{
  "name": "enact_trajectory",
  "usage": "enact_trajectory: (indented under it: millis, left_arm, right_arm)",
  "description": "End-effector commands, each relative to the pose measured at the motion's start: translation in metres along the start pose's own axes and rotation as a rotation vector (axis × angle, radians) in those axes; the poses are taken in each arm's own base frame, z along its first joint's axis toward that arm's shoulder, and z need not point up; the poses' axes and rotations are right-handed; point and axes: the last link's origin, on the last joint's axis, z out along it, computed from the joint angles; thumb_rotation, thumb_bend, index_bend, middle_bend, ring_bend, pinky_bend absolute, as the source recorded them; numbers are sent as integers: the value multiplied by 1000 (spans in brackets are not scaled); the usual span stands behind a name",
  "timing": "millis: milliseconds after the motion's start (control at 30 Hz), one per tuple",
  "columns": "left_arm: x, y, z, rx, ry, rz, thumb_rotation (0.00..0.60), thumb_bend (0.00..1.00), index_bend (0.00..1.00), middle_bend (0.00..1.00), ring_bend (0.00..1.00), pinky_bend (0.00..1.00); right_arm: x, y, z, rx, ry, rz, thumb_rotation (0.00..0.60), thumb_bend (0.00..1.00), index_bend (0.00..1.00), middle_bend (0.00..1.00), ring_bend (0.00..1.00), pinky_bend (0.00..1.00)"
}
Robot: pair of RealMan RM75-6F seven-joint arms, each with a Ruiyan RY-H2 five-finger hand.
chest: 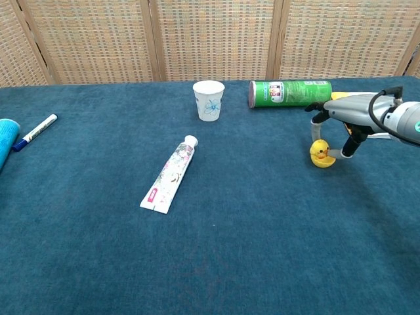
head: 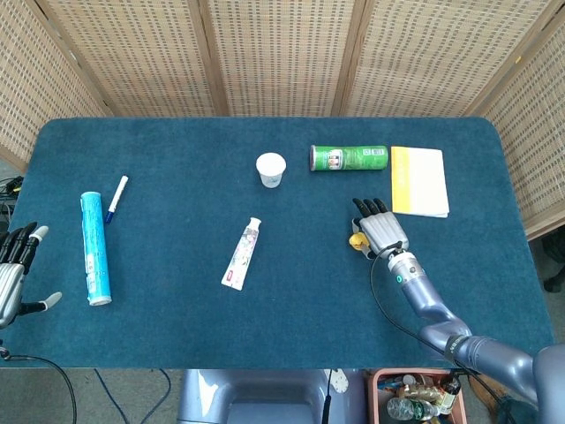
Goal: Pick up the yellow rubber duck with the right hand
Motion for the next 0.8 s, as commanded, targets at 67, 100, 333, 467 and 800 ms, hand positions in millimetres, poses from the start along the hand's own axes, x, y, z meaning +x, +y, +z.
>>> enact_trajectory:
  millis: [67, 100, 333, 467, 800]
  left_arm:
    - [0, 0, 0, 0, -1, -1, 600, 0, 0, 0, 0, 0]
    - [0, 0, 0, -1, -1, -1, 600, 0, 0, 0, 0, 0]
    - [0, 0, 0, -1, -2, -2, 600, 0, 0, 0, 0, 0]
    - [1, 0, 0, -1, -1, -4, 600, 0, 0, 0, 0, 0]
    - [3, -1, -2, -6, 3, -12, 600, 0, 0, 0, 0, 0]
  right_arm:
    - [-1, 2, -1, -3, -4, -15, 600, 416, 461, 0, 0, 0]
    - [-2, 2, -1, -3, -6, -19, 600, 414, 415, 0, 0, 0]
    - [-3, 1, -2, 5, -15, -23, 600, 291, 82, 0, 0, 0]
    - [0, 0, -4, 6, -2, -22, 600, 276, 39, 0, 0, 0]
    - [21, 9, -56, 12, 128, 32, 600, 97, 29, 0, 0, 0]
